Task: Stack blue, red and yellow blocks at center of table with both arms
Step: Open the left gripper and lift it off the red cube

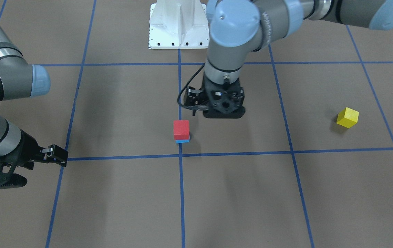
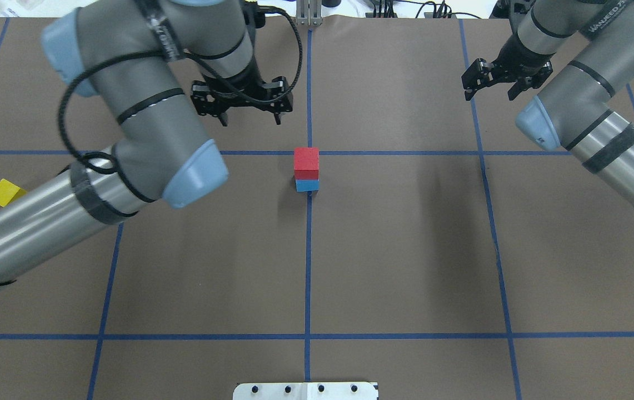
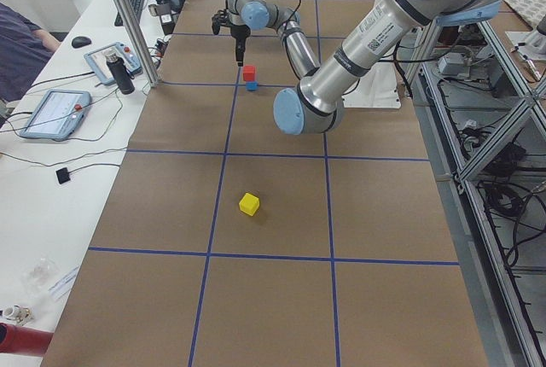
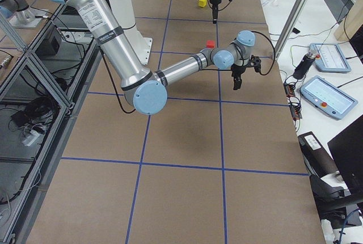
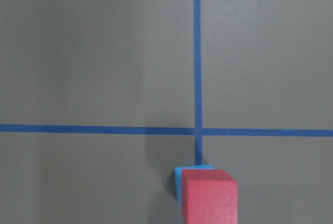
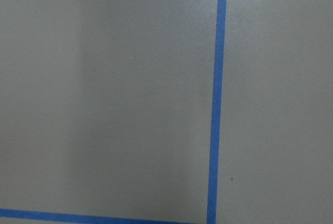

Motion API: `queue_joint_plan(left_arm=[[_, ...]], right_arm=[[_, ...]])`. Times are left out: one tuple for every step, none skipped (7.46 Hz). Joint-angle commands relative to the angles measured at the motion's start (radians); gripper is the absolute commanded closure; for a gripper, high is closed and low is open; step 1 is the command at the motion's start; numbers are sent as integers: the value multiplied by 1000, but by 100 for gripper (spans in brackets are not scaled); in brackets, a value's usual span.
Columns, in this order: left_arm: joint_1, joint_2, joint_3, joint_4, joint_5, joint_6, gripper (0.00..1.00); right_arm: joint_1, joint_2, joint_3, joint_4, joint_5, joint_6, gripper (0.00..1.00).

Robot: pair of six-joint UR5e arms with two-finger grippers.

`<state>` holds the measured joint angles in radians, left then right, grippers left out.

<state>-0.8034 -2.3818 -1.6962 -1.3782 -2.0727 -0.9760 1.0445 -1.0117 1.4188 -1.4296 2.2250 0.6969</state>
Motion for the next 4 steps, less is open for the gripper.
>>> queue_joint_plan(left_arm=[[-141,285,-199,18,-14,301,0],[-210,364,-200,13,-14,473,0],[-255,457,-197,-4,-14,622,0],[-273,555,-188,-84,-15,698,0]], right_arm=[[0,1,0,0,1,-1,1],[0,1,0,1,1,1,1],[0,2,0,3,-1,6,1],[0,1,0,3,-1,7,1]])
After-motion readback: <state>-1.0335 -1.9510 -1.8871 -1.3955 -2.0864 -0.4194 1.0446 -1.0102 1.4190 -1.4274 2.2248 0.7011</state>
